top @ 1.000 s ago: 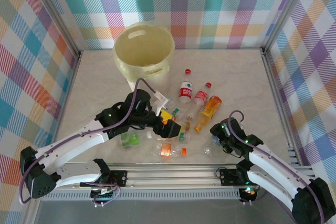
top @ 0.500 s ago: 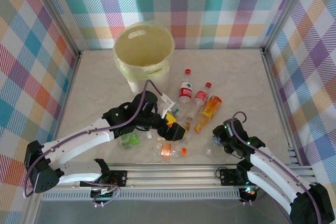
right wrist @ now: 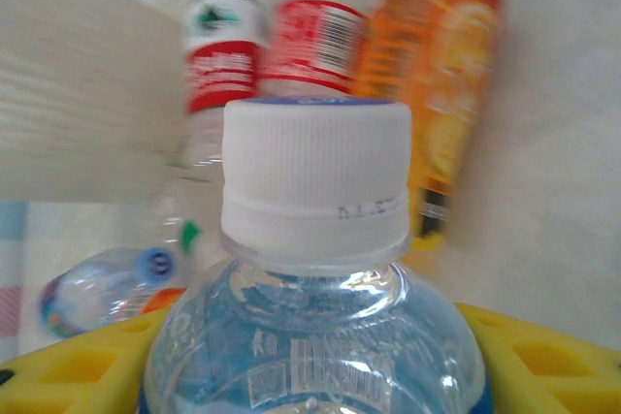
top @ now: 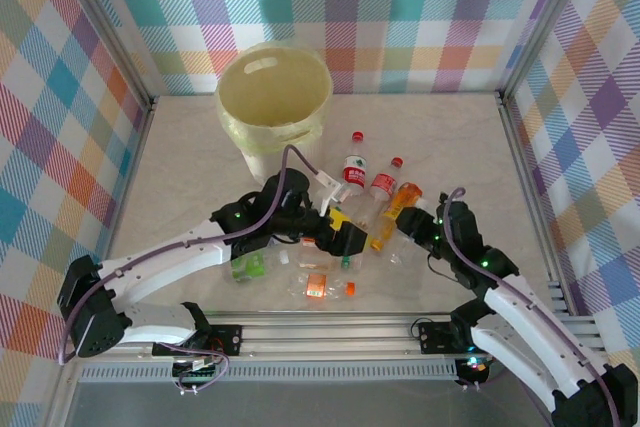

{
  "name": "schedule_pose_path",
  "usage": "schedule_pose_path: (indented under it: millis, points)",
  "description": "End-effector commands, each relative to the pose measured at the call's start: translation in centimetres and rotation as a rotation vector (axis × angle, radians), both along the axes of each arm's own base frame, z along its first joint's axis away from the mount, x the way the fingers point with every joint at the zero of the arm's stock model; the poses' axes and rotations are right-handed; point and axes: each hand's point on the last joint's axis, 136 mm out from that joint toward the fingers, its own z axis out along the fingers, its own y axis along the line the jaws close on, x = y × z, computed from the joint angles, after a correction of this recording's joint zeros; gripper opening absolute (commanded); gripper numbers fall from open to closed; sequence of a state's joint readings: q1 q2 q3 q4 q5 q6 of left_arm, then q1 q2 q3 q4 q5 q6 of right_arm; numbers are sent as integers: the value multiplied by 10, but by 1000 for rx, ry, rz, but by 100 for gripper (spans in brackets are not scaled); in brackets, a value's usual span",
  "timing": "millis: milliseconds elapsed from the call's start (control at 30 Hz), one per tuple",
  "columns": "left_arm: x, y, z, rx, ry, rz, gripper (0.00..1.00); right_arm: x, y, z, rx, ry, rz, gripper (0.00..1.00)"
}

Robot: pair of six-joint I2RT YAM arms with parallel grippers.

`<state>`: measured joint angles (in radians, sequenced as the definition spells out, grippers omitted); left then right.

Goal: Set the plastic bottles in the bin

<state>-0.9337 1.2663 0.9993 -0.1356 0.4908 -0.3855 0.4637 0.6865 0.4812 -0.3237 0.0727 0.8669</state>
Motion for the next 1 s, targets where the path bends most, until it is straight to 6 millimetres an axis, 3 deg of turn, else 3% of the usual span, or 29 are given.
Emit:
schedule_pose_path:
  millis: [0,233,500,667,967]
  points:
    - [-2,-14,17,-102,13,-23,96,9,27,47,38,-152,157,56]
    - [2,-23,9,-111,40,-16,96,9,57,98,125,-260,300,56]
    - [7,-29,-1,-94,64,5,96,-1,73,132,191,-327,360,56]
    - [9,-35,-3,-109,84,12,91,-6,81,143,220,-349,394,56]
    - [9,-41,-6,-130,117,18,88,-9,88,145,281,-349,418,56]
